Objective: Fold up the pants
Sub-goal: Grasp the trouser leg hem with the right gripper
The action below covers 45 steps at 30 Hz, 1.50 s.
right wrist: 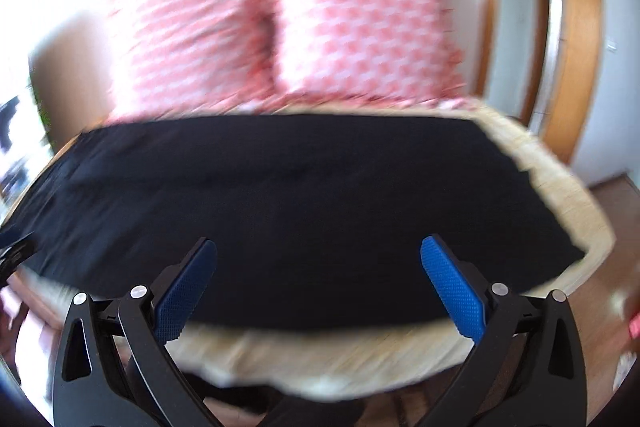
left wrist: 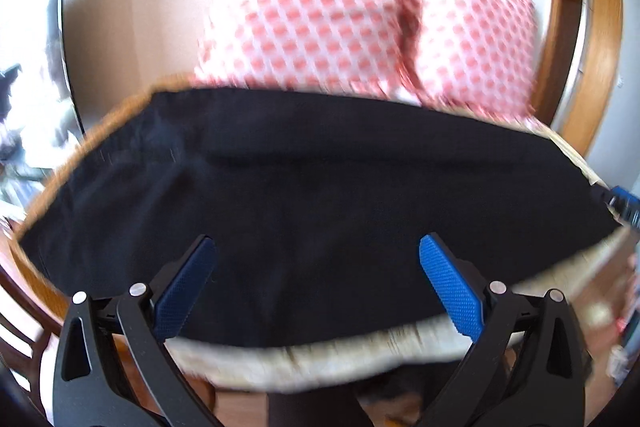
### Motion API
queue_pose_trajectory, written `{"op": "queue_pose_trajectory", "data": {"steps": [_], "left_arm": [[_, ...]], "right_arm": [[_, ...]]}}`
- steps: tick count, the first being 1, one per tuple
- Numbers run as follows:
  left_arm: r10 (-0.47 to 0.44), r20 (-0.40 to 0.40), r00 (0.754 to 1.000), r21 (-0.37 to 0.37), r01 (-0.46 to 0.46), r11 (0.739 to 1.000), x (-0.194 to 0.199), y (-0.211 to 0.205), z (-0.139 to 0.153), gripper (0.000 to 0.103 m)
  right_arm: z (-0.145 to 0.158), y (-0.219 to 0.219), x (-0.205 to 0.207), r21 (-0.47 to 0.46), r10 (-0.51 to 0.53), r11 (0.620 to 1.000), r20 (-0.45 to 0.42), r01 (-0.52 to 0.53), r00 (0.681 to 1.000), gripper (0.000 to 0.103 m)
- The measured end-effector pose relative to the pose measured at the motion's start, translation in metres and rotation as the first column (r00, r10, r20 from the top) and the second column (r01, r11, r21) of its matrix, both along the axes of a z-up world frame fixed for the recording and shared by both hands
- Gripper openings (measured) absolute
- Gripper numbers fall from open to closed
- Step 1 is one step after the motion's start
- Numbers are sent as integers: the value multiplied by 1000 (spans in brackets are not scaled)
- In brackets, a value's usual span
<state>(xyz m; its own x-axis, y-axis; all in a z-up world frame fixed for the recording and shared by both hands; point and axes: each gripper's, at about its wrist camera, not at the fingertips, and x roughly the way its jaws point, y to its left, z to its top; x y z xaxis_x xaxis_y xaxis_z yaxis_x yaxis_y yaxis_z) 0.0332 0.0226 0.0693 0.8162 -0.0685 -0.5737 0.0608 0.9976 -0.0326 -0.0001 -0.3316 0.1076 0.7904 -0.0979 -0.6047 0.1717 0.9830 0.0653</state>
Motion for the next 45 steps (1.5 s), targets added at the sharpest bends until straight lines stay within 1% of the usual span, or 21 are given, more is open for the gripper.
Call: {"op": "queue_pose_trajectory", "data": {"steps": [3, 5, 8, 10, 11, 12, 13, 14, 15, 18, 21, 25, 28, 31, 32, 33, 35, 36, 37, 39, 45], "left_arm": [[56, 67, 996, 65, -60, 996, 31, 0, 9, 101], [88, 87, 992, 116, -97, 988, 57, -2, 9, 101], [114, 94, 989, 143, -127, 982, 80, 0, 7, 101], [123, 91, 988, 124, -134, 983, 97, 3, 7, 101], [124, 87, 989, 101, -132, 986, 105, 6, 7, 101], [122, 81, 989, 86, -129, 988, 110, 6, 6, 101], [123, 74, 990, 72, -128, 989, 116, 8, 4, 101], [123, 71, 990, 67, -128, 990, 120, 8, 3, 101], [121, 68, 990, 56, -125, 991, 124, 9, 0, 101], [114, 60, 992, 45, -117, 992, 130, 10, -5, 101], [97, 44, 994, 48, -99, 994, 134, 7, -9, 101], [71, 39, 997, 57, -73, 996, 137, 3, -10, 101], [67, 32, 997, 64, -69, 996, 138, 1, -11, 101], [83, 33, 996, 63, -85, 994, 139, 2, -11, 101], [94, 39, 995, 62, -96, 993, 138, 3, -11, 101], [101, 44, 994, 61, -104, 993, 137, 4, -10, 101], [116, 59, 992, 62, -119, 991, 134, 5, -8, 101], [120, 69, 990, 64, -125, 990, 132, 6, -7, 101], [123, 78, 989, 70, -129, 989, 129, 6, -6, 101], [124, 100, 987, 83, -132, 988, 124, 5, -5, 101], [108, 164, 981, 112, -127, 986, 105, 0, 3, 101]], "right_arm": [[2, -51, 69, 31, -129, 991, -56, 131, 990, 102], [-3, -81, 110, 41, -198, 978, -98, 202, 975, 102], [-17, -125, 176, 27, -306, 949, -182, 315, 935, 102], [-29, -153, 217, 17, -381, 918, -237, 396, 894, 100], [-34, -163, 228, 14, -404, 907, -252, 421, 879, 95], [-41, -179, 247, 11, -449, 882, -281, 470, 848, 92], [-46, -190, 258, 14, -479, 863, -298, 505, 826, 85], [-50, -199, 266, 21, -502, 846, -310, 534, 807, 79], [-58, -212, 276, 39, -536, 815, -332, 579, 776, 75], [-72, -230, 293, 66, -576, 764, -377, 641, 725, 66], [-80, -234, 302, 61, -605, 733, -397, 678, 690, 65], [-83, -241, 312, 30, -632, 716, -399, 698, 665, 65], [-88, -239, 322, -28, -641, 721, -408, 693, 650, 64], [-90, -232, 323, -43, -640, 733, -380, 678, 668, 60], [-90, -230, 319, -43, -641, 735, -370, 677, 672, 51], [-88, -228, 313, -56, -646, 735, -361, 676, 673, 45], [-87, -231, 305, -30, -634, 742, -354, 670, 687, 23], [-85, -235, 297, 35, -606, 754, -349, 656, 715, 16], [-84, -239, 288, 91, -584, 759, -343, 645, 735, 13], [-78, -241, 273, 151, -558, 768, -317, 622, 766, 10], [-52, -226, 218, 177, -503, 823, -215, 540, 837, 7]]}}
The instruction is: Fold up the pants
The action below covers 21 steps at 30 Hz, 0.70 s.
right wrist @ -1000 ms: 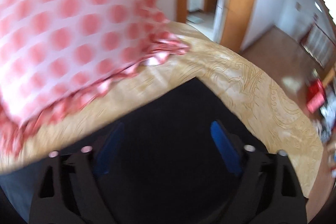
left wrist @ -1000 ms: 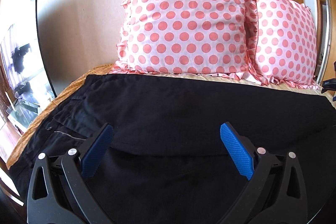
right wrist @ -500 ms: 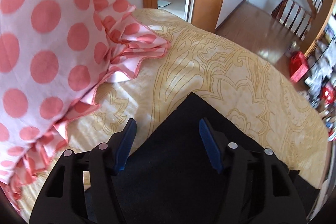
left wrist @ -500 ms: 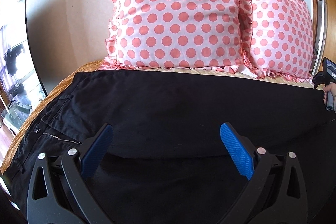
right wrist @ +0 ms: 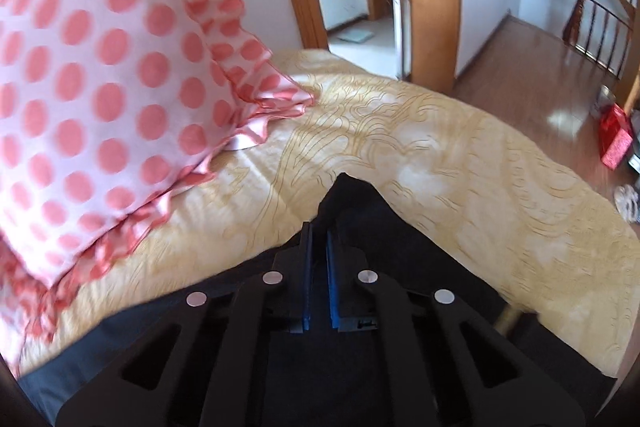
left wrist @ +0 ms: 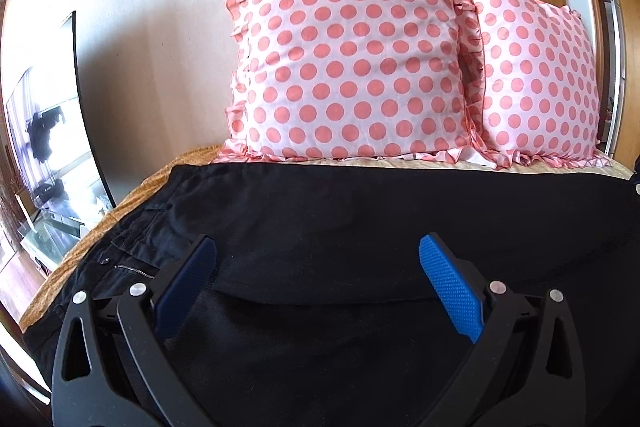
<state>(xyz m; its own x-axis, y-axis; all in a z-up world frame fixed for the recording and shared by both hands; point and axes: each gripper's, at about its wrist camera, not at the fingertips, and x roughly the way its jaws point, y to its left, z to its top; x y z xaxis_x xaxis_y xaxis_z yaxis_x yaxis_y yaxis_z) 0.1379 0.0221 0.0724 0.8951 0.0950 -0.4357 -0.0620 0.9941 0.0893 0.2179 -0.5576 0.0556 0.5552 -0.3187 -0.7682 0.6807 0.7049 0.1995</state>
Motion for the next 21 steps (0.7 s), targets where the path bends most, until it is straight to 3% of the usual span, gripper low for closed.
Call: {"op": "queue_pose_trajectory", "data": {"steps": [5, 10, 15, 21], "left_arm": [[-21, 11, 1000, 12, 20, 1000, -13, -6, 3, 101], [-19, 12, 1000, 20, 19, 1000, -22, -6, 6, 101], [1, 23, 1000, 19, -1, 1000, -30, 1, 8, 101], [4, 3, 1000, -10, -4, 1000, -29, 4, 7, 101]], "right_arm": [[7, 21, -46, -3, 77, 997, 36, -77, 996, 7], [-6, 47, -89, 37, 161, 986, -20, -161, 987, 6], [-16, 52, -126, 81, 142, 987, -22, -140, 990, 6], [-21, 40, -134, 207, 112, 971, 29, -115, 993, 11]]}}
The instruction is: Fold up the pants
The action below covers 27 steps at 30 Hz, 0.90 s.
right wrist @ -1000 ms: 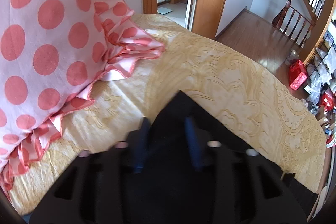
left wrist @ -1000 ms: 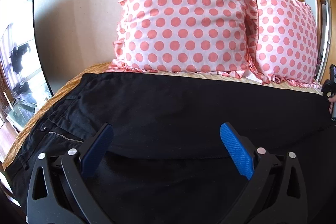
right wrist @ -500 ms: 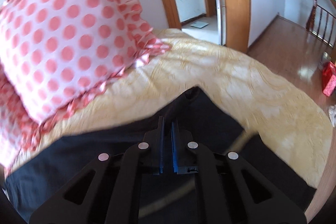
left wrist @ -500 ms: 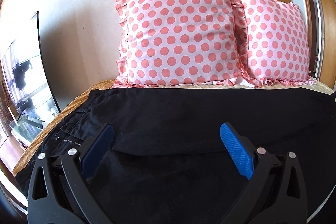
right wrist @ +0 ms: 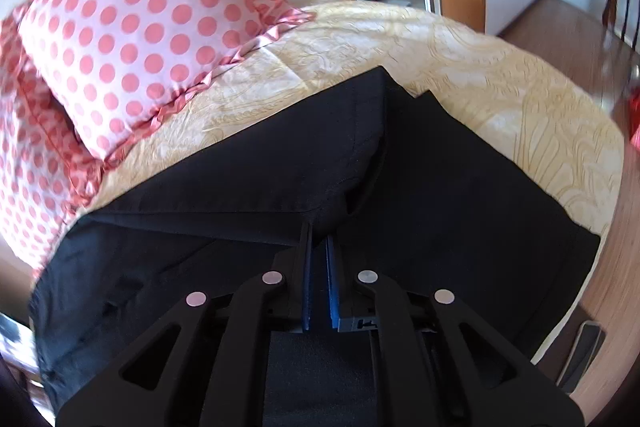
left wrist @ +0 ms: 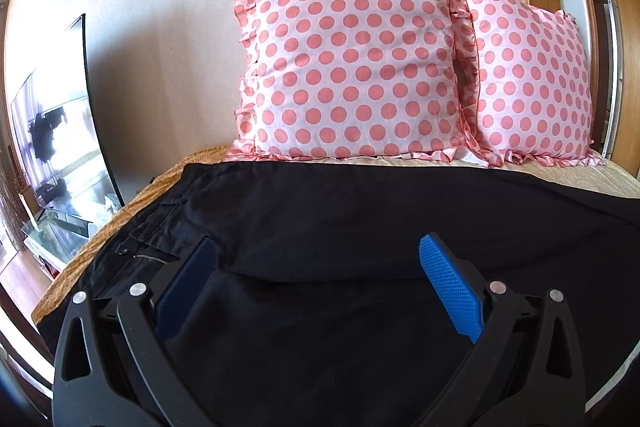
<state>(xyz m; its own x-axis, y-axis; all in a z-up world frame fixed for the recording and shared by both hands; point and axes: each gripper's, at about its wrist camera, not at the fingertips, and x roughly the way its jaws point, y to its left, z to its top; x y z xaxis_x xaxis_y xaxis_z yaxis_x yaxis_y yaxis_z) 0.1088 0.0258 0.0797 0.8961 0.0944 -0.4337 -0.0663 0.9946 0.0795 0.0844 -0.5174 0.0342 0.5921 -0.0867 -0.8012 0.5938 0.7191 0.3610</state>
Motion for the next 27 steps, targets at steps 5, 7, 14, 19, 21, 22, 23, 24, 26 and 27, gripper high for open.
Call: {"op": "queue_pose_trajectory", "data": {"steps": [5, 7, 14, 19, 21, 22, 23, 24, 26, 27], "left_arm": [[-3, 3, 1000, 13, 3, 1000, -3, -2, -2, 101], [-2, 2, 1000, 19, 2, 1000, -3, -2, -2, 101], [-1, 6, 1000, 18, 1, 1000, -1, 0, -2, 101], [-39, 29, 999, 11, 39, 999, 1, 4, -1, 101], [-89, 3, 996, -16, 89, 996, 5, 9, -1, 101], [-97, -11, 995, -34, 96, 995, 7, 12, -1, 101], [-91, -33, 995, -66, 89, 994, 10, 19, 0, 101], [-88, -50, 995, -96, 83, 992, 14, 25, 0, 101], [-100, -77, 992, -152, 87, 985, 23, 38, 2, 101], [-106, -95, 990, -197, 86, 977, 33, 50, 6, 101]], "right_arm": [[-4, -9, -3, 112, -30, 993, 42, 25, 999, 31], [-6, -12, -4, 148, -48, 988, 62, 39, 997, 40], [-5, -23, 5, 185, -116, 978, 100, 97, 988, 40], [-13, -25, 5, 176, -142, 977, 123, 120, 982, 7], [-9, -24, -5, 152, -150, 980, 162, 126, 975, 7], [-6, -24, -11, 135, -156, 982, 177, 134, 972, 6], [-3, -24, -17, 118, -167, 982, 186, 147, 968, 6], [1, -25, -26, 99, -186, 981, 194, 170, 963, 6], [5, -28, -41, 82, -221, 974, 198, 209, 955, 6], [5, -29, -46, 81, -228, 973, 199, 216, 953, 6]]}}
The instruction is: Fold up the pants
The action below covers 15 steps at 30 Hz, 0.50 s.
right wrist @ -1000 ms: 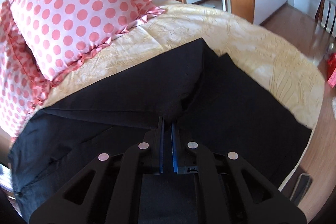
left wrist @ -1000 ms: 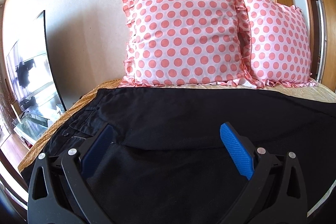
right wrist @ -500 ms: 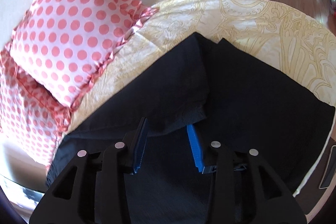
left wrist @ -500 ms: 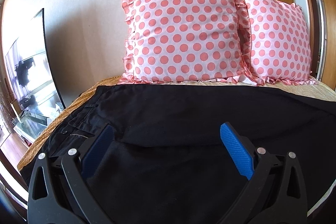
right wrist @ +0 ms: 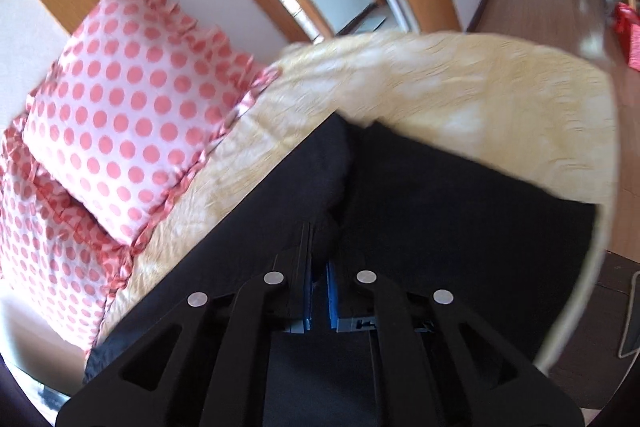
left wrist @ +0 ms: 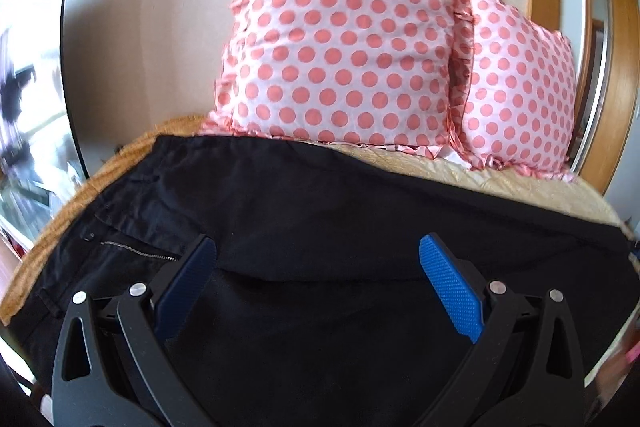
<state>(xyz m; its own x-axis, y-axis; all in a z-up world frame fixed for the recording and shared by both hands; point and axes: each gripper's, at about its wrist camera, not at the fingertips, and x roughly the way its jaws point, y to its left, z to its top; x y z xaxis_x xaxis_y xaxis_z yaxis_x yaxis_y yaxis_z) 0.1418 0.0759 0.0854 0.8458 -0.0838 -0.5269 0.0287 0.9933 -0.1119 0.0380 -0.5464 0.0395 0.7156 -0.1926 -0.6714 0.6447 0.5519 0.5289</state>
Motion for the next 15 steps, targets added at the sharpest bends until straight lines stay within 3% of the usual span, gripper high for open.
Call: {"op": "queue_pose_trajectory", "data": {"steps": [5, 9, 12, 15], "left_arm": [[78, -67, 995, -36, -80, 996, 52, 40, 12, 101], [146, -141, 979, -61, -155, 986, 124, 68, 16, 101], [146, -252, 957, -168, -192, 967, 182, 86, 7, 98], [156, -375, 914, -238, -257, 937, 234, 99, -12, 85]], "right_arm": [[-6, -1, -7, -9, 7, 1000, -24, -7, 1000, 6], [-14, 0, -6, -12, 9, 1000, -42, -10, 999, 6], [-22, -1, -6, 2, 15, 1000, -52, -15, 999, 6], [-21, -1, -6, -9, 25, 1000, -56, -26, 998, 6]]}}
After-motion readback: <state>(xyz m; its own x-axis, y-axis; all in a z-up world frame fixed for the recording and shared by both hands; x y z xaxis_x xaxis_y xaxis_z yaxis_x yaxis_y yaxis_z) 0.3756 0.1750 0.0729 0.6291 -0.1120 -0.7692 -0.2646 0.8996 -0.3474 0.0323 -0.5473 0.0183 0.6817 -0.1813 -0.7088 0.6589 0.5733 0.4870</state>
